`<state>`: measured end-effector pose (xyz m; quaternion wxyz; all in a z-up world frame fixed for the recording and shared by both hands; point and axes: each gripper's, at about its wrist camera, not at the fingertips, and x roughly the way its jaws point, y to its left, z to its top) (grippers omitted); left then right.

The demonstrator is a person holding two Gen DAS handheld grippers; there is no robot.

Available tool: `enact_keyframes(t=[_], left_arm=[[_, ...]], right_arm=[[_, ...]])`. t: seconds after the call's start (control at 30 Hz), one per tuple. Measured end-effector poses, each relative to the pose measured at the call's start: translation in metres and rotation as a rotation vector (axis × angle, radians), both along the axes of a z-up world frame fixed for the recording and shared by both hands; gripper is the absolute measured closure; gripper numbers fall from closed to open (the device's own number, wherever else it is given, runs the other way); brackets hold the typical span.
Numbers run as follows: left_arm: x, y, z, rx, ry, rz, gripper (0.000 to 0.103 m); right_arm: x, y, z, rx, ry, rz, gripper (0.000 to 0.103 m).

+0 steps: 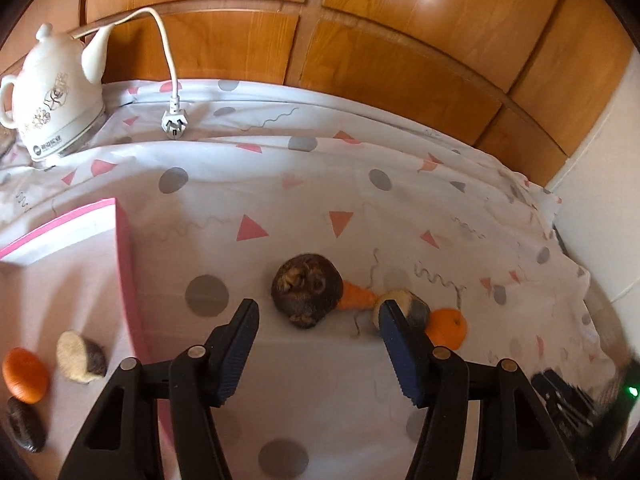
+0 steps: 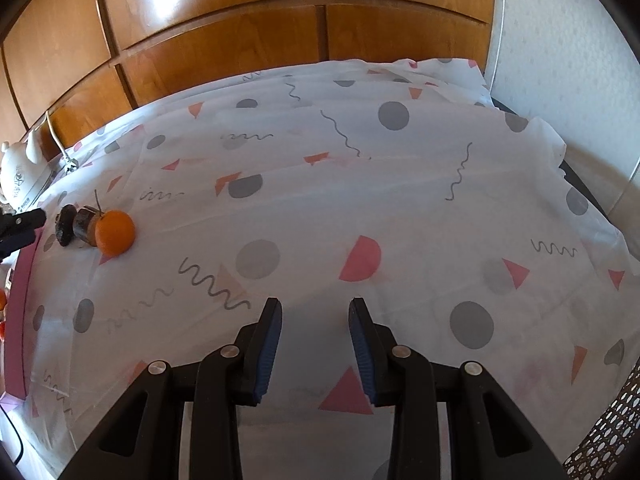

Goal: Organize fruits
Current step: 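Reach the left tool to the dark round fruit and grasp it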

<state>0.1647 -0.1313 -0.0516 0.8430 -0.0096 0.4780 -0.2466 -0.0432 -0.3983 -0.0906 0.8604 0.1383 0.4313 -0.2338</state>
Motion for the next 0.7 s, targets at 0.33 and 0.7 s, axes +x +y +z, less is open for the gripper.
enact_keyframes(t=[0.33,0.7], left_arm=[[0.027,-0.009,-0.028,-0.02,0.067,0.066,0.044],[0.017,0.002,-0.027,-0.103,0.073,0.075,0.055]], right_arm=[[-0.004,-0.008,-0.001,-0.002,0.003,-0.032,0.068],[-0.004,-0.008,-0.001,-0.006,0.002,-0.031,0.068]])
